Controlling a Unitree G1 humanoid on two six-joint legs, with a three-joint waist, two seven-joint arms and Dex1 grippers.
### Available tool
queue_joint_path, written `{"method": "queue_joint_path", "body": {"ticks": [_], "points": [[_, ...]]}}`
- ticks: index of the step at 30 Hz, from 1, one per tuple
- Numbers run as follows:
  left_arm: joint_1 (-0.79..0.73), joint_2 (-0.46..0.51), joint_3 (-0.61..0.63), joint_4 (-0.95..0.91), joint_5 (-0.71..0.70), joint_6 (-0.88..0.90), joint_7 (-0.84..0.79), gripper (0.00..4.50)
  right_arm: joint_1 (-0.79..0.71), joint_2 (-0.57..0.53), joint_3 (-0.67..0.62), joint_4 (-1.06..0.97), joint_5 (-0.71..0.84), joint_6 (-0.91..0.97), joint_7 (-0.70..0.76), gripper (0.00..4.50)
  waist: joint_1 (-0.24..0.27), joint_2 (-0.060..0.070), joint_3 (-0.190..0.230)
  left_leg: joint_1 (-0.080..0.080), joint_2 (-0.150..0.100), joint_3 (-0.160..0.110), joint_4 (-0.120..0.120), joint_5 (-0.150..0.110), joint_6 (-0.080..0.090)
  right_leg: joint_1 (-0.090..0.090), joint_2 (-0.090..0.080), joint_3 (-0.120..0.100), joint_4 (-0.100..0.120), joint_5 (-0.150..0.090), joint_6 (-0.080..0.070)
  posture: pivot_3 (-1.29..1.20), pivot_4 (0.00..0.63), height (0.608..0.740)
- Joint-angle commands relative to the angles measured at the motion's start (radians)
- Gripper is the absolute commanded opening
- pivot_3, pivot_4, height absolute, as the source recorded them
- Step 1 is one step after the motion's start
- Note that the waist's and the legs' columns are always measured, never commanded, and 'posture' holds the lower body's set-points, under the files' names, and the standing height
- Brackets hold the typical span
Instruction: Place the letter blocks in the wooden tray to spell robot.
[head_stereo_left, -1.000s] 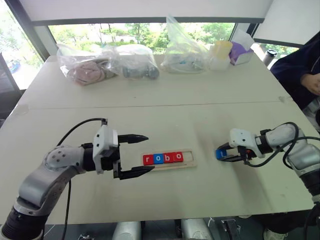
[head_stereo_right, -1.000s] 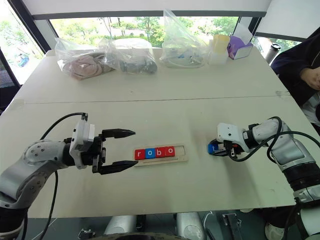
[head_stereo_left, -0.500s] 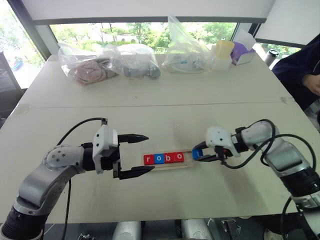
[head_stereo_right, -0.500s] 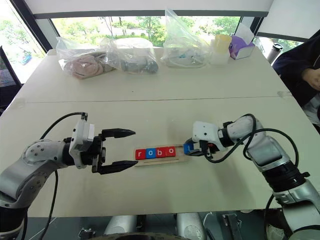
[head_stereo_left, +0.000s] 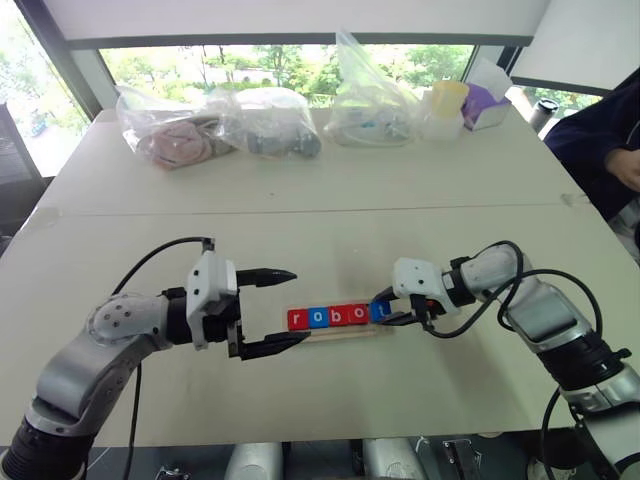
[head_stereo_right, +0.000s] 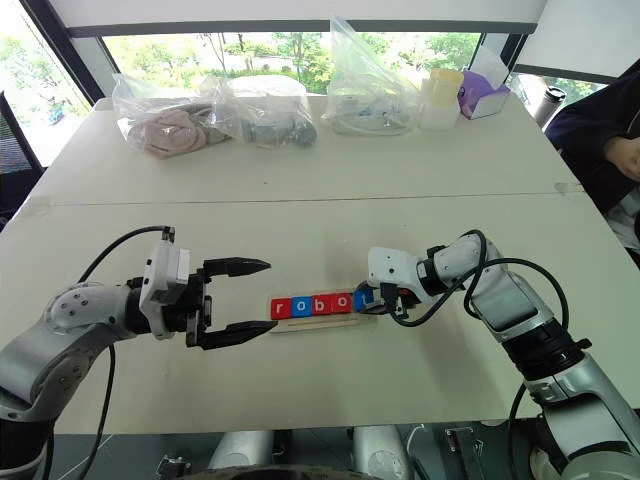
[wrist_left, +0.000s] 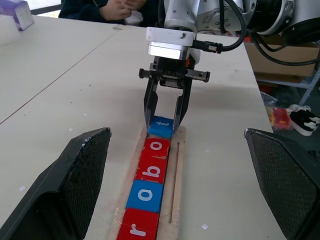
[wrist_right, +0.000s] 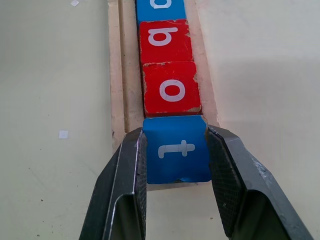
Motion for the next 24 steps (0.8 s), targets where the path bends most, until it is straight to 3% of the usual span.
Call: {"method": "queue_joint_path", "body": {"ticks": [1, 8, 14, 15, 24], "points": [[0.004, 0.000, 0.023, -0.041, -0.014, -0.004, 0.007, 4.50, -0.020, 0.009, -0.006, -0.011, -0.001, -0.003, -0.001, 1.13, 0.000, 0.000, 0.000, 0.000, 0.000, 0.000, 0.000, 0.000, 0.000, 0.000, 0.000, 0.000, 0.000, 0.000, 0.000, 0.00, 0.150, 0.740], [0.000, -0.002, 0.022, -0.038, -0.010, -0.007, 0.020, 4.50, -0.023, 0.019, -0.001, -0.006, -0.006, 0.001, 0.003, 1.13, 0.000, 0.000, 0.000, 0.000, 0.000, 0.000, 0.000, 0.000, 0.000, 0.000, 0.000, 0.000, 0.000, 0.000, 0.000, 0.00, 0.150, 0.740], [0.003, -0.002, 0.022, -0.037, -0.007, -0.009, 0.024, 4.50, -0.029, 0.027, 0.003, 0.002, -0.011, -0.003, 0.005, 4.26, 0.000, 0.000, 0.000, 0.000, 0.000, 0.000, 0.000, 0.000, 0.000, 0.000, 0.000, 0.000, 0.000, 0.000, 0.000, 0.00, 0.150, 0.740], [0.003, -0.002, 0.022, -0.037, -0.006, -0.009, 0.025, 4.50, -0.030, 0.027, 0.003, 0.003, -0.011, -0.005, 0.006, 4.44, 0.000, 0.000, 0.000, 0.000, 0.000, 0.000, 0.000, 0.000, 0.000, 0.000, 0.000, 0.000, 0.000, 0.000, 0.000, 0.00, 0.150, 0.740], [0.031, 0.020, 0.027, -0.052, 0.010, 0.008, 0.044, 4.50, -0.037, -0.018, -0.098, -0.063, 0.061, 0.097, -0.008, 4.44, 0.000, 0.000, 0.000, 0.000, 0.000, 0.000, 0.000, 0.000, 0.000, 0.000, 0.000, 0.000, 0.000, 0.000, 0.001, 0.00, 0.150, 0.740]]}}
